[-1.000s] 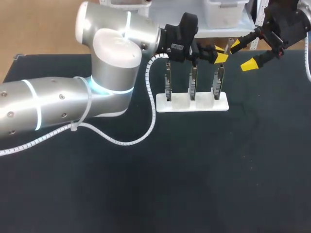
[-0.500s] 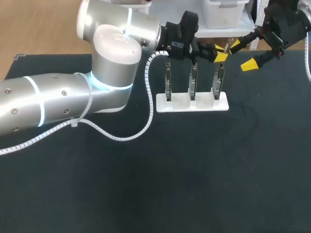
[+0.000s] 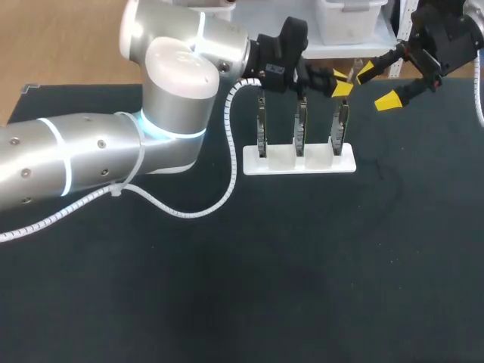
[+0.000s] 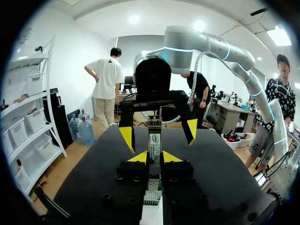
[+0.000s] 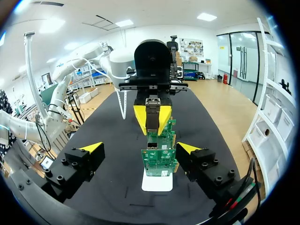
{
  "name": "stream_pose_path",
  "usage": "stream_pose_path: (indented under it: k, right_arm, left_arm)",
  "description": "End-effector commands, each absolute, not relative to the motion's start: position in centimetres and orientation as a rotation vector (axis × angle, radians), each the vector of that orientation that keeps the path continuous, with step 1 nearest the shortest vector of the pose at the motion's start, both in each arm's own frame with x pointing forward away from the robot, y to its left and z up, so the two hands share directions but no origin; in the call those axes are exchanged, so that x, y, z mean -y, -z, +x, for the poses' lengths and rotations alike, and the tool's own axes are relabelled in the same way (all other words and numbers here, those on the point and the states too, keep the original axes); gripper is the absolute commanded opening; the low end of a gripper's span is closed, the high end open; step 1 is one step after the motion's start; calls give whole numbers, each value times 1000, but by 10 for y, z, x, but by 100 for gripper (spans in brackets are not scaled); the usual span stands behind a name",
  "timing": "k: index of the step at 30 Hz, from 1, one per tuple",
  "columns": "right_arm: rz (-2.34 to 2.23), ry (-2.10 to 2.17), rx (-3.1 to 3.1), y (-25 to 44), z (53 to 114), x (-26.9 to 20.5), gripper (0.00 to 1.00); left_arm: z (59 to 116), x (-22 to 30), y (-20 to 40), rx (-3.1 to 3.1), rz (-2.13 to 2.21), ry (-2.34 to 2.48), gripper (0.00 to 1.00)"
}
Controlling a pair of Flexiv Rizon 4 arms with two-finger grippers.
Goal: Pick up the optical module with the left hand, and insert it into the network port with the right hand.
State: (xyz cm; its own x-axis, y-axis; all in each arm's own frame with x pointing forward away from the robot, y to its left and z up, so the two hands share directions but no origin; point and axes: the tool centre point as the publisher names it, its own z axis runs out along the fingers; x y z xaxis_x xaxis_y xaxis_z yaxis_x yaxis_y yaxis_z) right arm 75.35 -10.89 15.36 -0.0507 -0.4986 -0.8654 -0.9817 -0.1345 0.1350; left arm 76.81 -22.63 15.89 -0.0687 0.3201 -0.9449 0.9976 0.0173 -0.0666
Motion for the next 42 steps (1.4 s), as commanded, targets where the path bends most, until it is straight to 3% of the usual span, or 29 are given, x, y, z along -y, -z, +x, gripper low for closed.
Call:
stream_pose_path:
  k: [1, 42]
  right_arm:
    - [-1668, -1113, -1578, -153, 751, 109, 100]
    - [-1668, -1113, -1578, -153, 751, 109, 100]
  left_arm:
    - [773, 229, -157, -1505, 1418, 1091, 0]
    - [769, 232, -158, -1494, 1433, 1102, 0]
